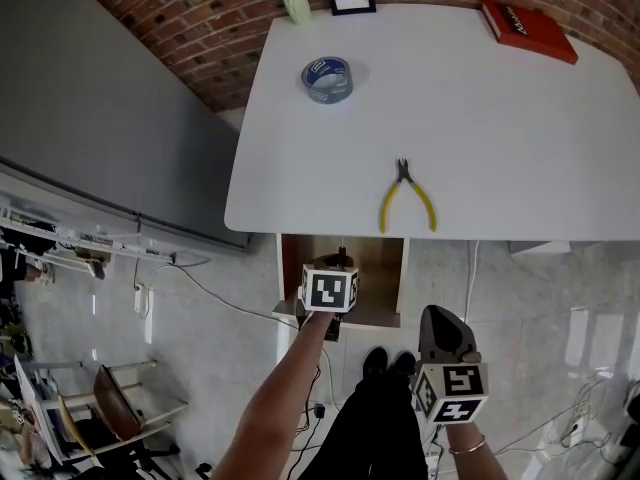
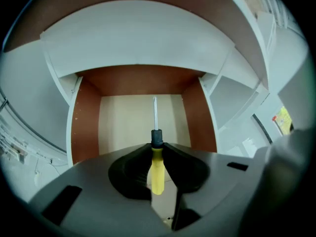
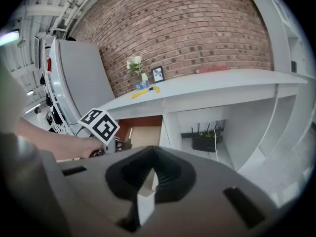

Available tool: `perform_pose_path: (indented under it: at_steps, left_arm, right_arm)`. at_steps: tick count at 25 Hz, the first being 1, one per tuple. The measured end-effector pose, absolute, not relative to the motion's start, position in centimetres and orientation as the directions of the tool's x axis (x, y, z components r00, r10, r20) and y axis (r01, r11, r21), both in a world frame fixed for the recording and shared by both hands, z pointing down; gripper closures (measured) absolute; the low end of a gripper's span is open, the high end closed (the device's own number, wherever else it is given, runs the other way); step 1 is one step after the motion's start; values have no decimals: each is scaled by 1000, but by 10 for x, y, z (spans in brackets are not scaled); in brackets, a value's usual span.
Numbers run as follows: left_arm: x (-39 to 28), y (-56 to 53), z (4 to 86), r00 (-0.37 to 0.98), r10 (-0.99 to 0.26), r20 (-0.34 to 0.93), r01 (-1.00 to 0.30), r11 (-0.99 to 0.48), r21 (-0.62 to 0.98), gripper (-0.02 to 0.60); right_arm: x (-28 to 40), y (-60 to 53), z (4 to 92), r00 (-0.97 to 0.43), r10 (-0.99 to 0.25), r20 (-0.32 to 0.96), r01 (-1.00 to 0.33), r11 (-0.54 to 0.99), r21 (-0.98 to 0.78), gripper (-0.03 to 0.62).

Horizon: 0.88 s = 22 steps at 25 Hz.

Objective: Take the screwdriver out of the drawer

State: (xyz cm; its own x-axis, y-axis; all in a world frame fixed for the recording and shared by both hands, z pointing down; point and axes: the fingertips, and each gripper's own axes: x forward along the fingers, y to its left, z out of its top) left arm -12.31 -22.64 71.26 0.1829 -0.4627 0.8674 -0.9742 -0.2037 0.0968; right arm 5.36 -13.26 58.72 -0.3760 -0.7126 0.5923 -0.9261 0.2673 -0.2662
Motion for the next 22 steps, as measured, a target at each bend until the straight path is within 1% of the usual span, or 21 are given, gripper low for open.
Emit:
perform_pose_path:
  at_steps: [12,18,22]
  left_arm:
    - [-119,-200,648,229,-504,833,-965,-233,125,515]
    - [-115,-183,606,252,-550,796,-952,-287,103,515]
    - [-113,-178,574,267,-585,766,-950,-295,106,515]
  right_arm:
    - [58,-122,545,-366,-736,569,-931,274,-243,592]
    - [52,-117,524,-374,-740,560,-927,286,-241,592]
    - [52,-117,508,-378,-746,549,-926,296,-235,592]
